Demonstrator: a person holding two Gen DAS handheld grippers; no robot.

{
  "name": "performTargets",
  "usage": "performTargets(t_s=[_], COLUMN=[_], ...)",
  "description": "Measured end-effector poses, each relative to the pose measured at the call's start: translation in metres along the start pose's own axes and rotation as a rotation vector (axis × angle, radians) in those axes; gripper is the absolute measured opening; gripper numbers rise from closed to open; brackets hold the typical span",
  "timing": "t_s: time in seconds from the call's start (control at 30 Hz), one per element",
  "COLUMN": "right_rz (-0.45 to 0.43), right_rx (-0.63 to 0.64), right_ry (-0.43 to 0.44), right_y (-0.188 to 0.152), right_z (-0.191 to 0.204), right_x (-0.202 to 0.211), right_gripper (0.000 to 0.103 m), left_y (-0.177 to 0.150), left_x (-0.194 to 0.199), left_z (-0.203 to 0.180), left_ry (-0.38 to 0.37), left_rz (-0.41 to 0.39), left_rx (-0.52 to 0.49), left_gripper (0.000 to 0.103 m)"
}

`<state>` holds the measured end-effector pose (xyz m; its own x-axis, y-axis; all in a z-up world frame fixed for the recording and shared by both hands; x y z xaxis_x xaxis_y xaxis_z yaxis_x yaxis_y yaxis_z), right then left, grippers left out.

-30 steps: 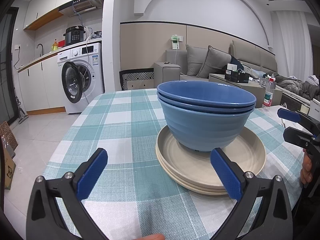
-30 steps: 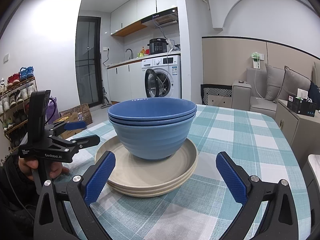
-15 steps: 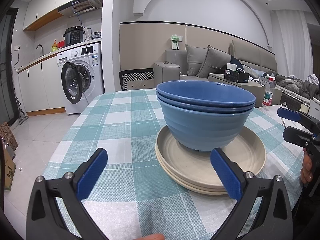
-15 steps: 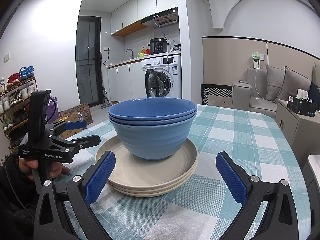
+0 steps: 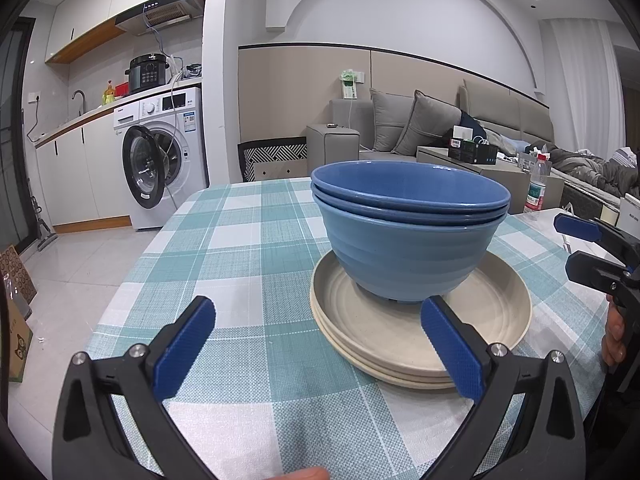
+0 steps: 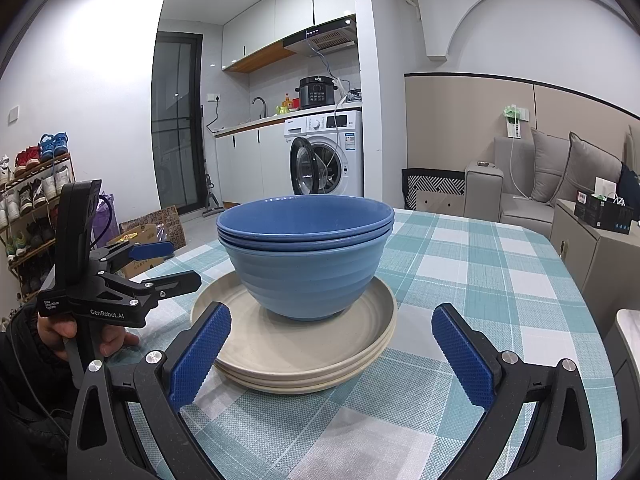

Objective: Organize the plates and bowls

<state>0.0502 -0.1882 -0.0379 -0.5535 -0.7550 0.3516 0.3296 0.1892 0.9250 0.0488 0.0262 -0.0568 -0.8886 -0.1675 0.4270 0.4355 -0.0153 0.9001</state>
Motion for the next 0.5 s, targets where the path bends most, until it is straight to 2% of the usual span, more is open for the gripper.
performTargets(t_s=[0.5], right_rz=[0.006], right_rx=[-0.001], right_ry=[0.003], right_y=[0.0015], right_z=[0.0011], right_x=[-0.0016], right_gripper=[0.102], left_y=[0.0000], left_x=[0.0000], left_z=[-0.0004], left_ry=[0.001], left_rz=[-0.001], left_rx=[-0.001], left_gripper=[0.103])
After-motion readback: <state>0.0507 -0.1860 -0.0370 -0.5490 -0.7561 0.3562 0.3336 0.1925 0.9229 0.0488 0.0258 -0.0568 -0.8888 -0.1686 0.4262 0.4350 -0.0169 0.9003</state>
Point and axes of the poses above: each gripper's, at about its wrist camera, not at the fingertips, and x roughly against the way its jaws point, z to its left, y to its top, the point moved 5 cm from there along -x, roughly the way its jaws point, and after that the axes turned 15 degrees about y, right-handed, at the moved point
